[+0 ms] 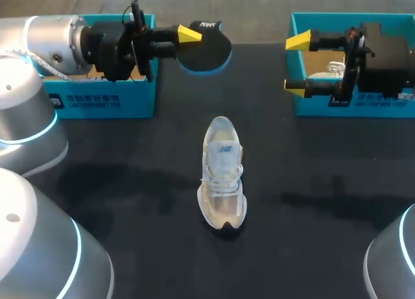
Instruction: Take the shoe out of the shoebox, open the shoe tongue, remove and reinsert the insole, then place the shoe into the shoebox
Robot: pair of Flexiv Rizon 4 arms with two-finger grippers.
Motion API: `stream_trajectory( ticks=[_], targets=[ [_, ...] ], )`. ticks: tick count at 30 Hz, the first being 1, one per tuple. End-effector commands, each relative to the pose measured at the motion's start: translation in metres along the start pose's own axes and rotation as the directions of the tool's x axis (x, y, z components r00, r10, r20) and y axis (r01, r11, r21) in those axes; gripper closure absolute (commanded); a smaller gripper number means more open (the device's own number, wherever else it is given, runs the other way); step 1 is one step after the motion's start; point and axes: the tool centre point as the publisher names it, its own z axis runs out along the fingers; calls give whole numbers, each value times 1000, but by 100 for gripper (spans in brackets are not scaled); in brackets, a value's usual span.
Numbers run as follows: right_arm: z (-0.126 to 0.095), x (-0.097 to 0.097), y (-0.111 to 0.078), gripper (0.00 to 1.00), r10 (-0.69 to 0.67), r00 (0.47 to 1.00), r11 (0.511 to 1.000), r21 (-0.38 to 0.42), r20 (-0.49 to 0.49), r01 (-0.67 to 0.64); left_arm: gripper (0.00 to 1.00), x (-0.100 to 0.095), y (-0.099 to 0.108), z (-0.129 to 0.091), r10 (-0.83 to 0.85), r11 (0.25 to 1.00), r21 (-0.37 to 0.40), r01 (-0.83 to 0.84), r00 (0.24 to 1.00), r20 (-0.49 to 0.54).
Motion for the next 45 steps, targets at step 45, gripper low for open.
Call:
stream_trajectory(
  ticks=[45],
  targets=[
    [2, 0, 0, 0, 1, 1000, 1000, -2, 2, -1, 100, 15, -1, -11, -993, -74, -33, 997, -71, 95]
  ],
)
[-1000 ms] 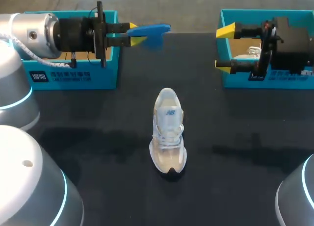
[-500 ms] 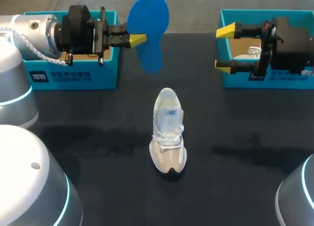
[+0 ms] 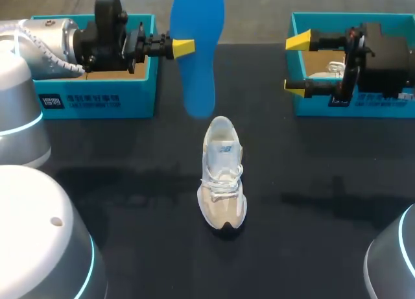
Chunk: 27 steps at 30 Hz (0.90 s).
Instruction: Take the shoe out of the shoebox, open the shoe tongue, remove and reinsert the insole, then place the shoe into the shoebox
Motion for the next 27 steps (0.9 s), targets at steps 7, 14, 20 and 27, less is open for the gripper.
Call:
stream_trajectory(
  ticks=[7, 14, 20, 27],
  targets=[
    [2, 0, 0, 0, 1, 1000, 1000, -2, 1, -1, 100, 2, -1, 2, -367, 930, -18, 367, 927, -73],
    [2, 0, 0, 0, 1, 1000, 1000, -2, 1, -1, 100, 1, 2, 4, -572, 820, -38, 571, 814, -100],
    [2, 0, 0, 0, 1, 1000, 1000, -2, 1, -1, 100, 0, 5, 7, -687, 726, -60, 685, 720, -94],
    [2, 13, 2, 0, -24, 993, 999, 28, 112, 21, 100, -4, 10, 9, -767, 641, -47, 766, 636, -80]
  ],
)
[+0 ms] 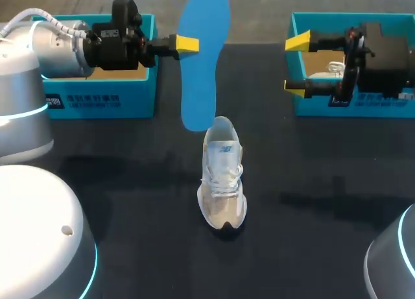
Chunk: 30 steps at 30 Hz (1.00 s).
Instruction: Take the shoe out of the shoebox, open the shoe tongue, remove and reinsert the insole, then place the shoe into the shoebox
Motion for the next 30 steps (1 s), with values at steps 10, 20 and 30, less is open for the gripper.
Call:
stream_trajectory(
  ticks=[10, 20, 30],
  targets=[
    [7, 48, 4, 0, -56, 966, 998, 23, 252, 52, 100, -6, 4, 6, -173, 985, 19, 172, 985, 26],
    [13, 73, 1, 0, -85, 884, 996, 17, 460, 87, 100, -10, 7, 9, -260, 965, 19, 260, 966, -2],
    [23, 96, 1, 0, -98, 775, 995, 38, 624, 96, 100, -13, 10, 11, -397, 917, 10, 398, 917, -43]
  ],
)
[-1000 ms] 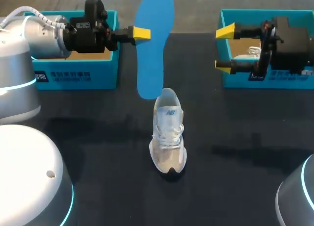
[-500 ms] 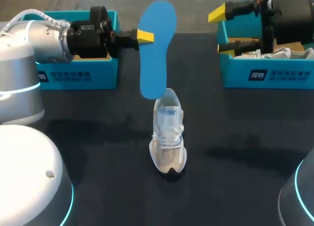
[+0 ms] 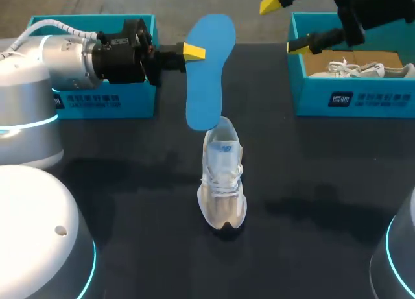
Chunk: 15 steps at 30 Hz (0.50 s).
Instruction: Take the shoe out of the shoebox, open the shoe tongue, remove and reinsert the insole, then place the shoe into the shoebox
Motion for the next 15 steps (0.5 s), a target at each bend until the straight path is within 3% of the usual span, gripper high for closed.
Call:
stream_trajectory(
  ticks=[1, 15],
  targets=[
    [3, 14, 8, 0, -1, 968, 1000, 18, 250, -4, 100, -3, -2, 2, -17, 1000, -7, 17, 1000, -13],
    [8, 37, 11, 0, -33, 891, 999, 34, 453, 19, 100, -4, -2, 1, -22, 1000, 14, 22, 1000, -9]
  ],
)
